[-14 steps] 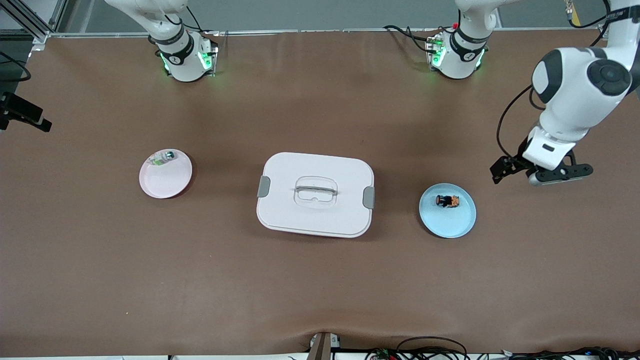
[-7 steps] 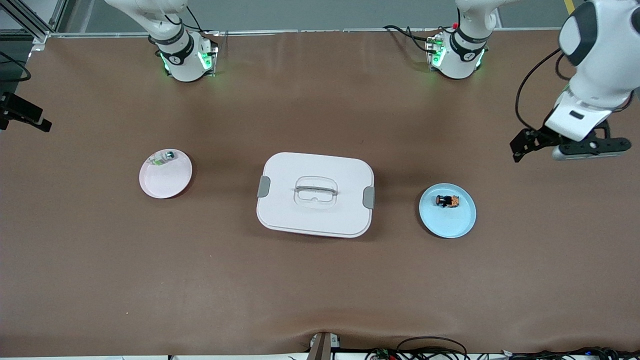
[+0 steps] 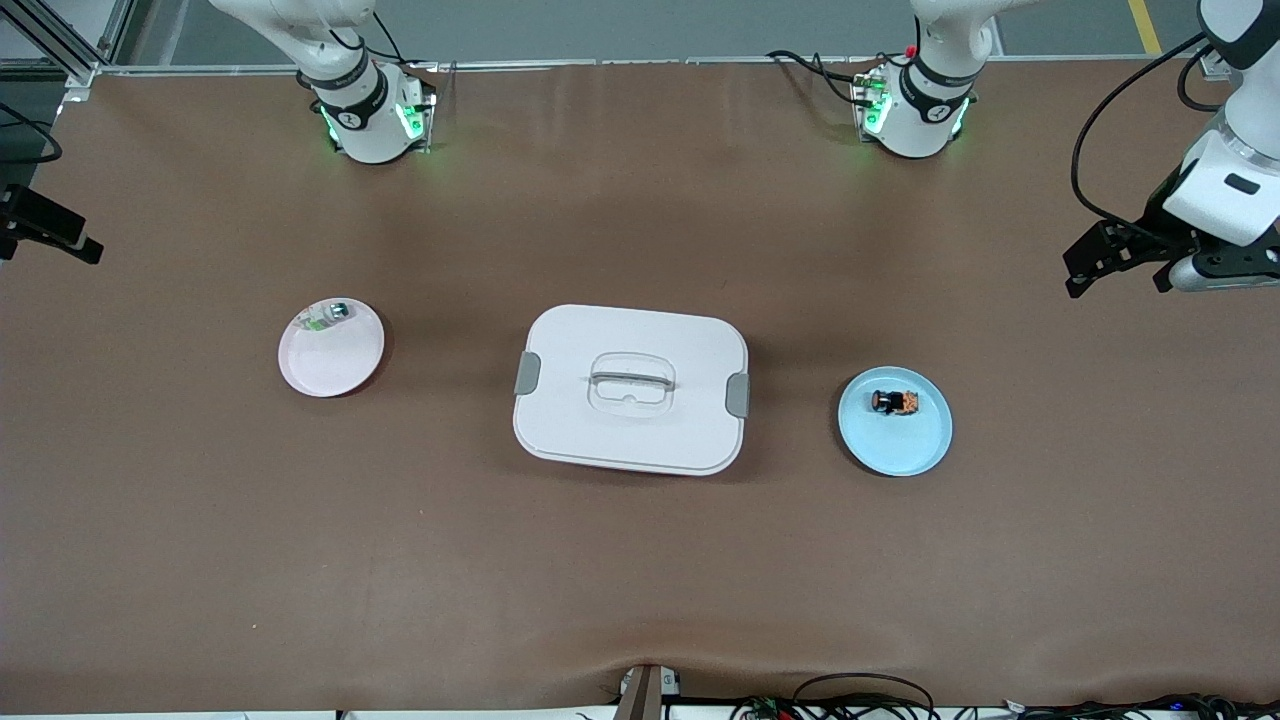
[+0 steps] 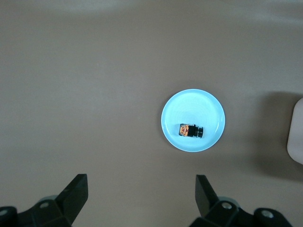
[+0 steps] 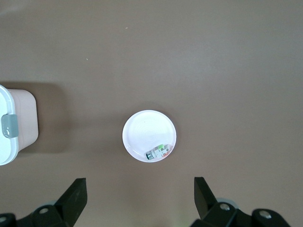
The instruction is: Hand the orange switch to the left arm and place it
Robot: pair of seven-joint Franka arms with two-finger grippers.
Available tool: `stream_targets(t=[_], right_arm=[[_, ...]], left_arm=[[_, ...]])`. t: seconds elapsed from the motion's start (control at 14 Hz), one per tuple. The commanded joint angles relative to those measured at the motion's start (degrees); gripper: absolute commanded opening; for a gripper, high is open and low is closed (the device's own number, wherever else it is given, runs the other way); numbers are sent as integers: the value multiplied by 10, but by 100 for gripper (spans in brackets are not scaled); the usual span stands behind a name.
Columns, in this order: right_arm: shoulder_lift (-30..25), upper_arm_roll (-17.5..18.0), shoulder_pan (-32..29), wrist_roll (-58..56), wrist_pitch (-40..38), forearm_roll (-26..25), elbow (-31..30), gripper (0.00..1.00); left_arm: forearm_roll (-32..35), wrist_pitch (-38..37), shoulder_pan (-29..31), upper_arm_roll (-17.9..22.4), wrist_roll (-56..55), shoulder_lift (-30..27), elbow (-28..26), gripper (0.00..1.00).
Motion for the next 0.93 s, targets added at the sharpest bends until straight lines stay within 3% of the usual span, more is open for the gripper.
stream_targets(t=[0.0, 0.36, 0.64, 0.79, 0.86], right_arm=[[-6, 6, -9, 1, -2, -4, 0, 100], [-6, 6, -9, 1, -3, -3, -1, 100], [-6, 6, -10, 1, -3, -3, -1, 100], [-6, 6, -10, 1, -4, -3, -1, 100], [-6, 6, -10, 1, -4, -3, -1, 100]], left_arm=[[-12, -46, 5, -1, 28, 10, 47, 100], [-12, -100, 5, -1, 27, 34, 111, 100], [-12, -107, 0, -1, 27, 35, 118, 100], [-10, -107, -19, 10, 27, 41, 117, 100], [-10, -107, -47, 36, 27, 42, 117, 100]])
